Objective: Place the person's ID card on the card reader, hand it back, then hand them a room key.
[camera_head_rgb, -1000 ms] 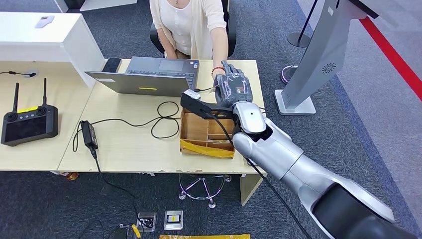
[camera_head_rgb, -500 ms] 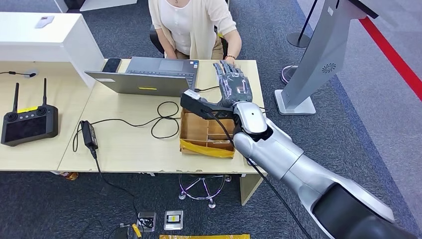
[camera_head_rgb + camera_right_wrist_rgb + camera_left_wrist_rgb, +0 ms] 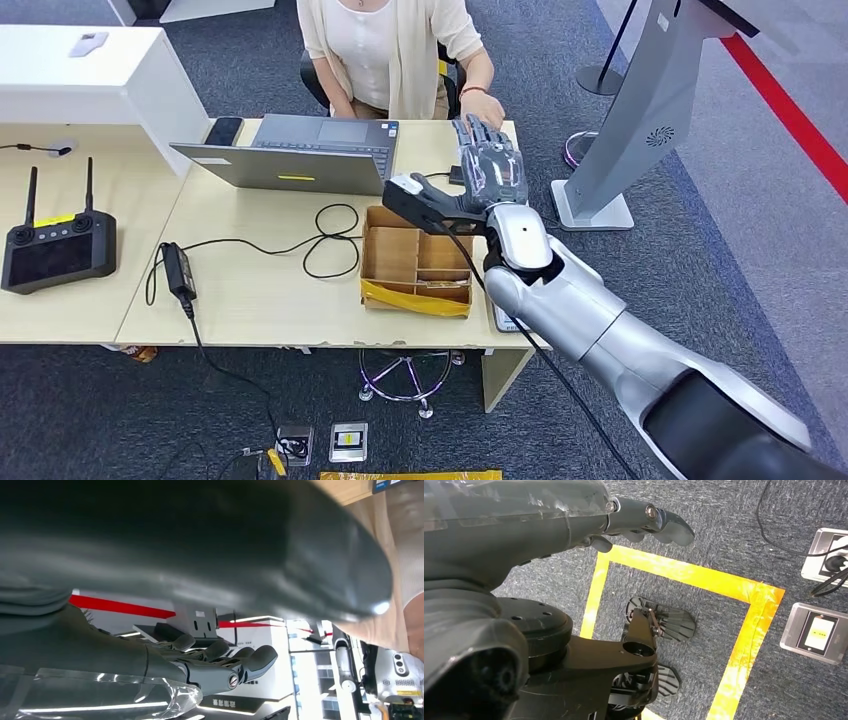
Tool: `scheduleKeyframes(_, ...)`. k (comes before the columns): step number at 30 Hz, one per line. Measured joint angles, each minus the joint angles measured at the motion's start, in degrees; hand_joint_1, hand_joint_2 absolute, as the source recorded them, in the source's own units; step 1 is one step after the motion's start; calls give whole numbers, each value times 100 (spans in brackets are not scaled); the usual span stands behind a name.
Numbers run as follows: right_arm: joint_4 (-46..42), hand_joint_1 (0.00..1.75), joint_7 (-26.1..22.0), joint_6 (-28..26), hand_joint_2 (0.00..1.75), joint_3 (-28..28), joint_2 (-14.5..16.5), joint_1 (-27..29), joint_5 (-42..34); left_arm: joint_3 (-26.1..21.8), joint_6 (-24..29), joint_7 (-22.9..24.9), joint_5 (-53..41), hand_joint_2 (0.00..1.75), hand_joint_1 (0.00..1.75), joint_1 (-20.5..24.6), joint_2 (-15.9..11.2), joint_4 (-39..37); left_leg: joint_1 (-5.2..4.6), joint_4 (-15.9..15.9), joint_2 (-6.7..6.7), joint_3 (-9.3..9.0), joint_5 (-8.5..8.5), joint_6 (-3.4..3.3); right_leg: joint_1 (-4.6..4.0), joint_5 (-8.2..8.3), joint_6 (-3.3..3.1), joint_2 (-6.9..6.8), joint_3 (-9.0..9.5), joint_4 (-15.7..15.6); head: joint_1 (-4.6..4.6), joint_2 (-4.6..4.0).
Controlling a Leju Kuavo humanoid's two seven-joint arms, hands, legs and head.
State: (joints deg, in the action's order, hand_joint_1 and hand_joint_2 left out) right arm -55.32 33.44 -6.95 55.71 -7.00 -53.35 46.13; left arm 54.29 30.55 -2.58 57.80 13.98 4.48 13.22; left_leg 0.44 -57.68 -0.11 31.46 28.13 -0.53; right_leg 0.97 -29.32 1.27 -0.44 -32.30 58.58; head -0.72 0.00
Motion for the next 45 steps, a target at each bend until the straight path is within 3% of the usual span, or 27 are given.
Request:
scheduleKeyframes(15,-1613,0,103,-41,0,-166,-718,704,235,-167,3,-325,279,0,0,-157,-51,-7,1,1,11,0,4,3,0,0,0,14,0,-1,-1,0)
scheduleKeyframes(22,-2004,0,-16,-89,0,-167,-800,776,73,-288,0,-393,331,0,0,-221,-90,-7,1,2,11,-1,3,3,-1,0,0,14,2,0,-1,0)
scheduleKeyframes(45,-2015,0,-348,-654,0,-125,-830,874,-581,-499,57,-417,371,0,0,-271,-152,-7,1,1,9,0,3,3,0,0,0,12,2,0,-1,0)
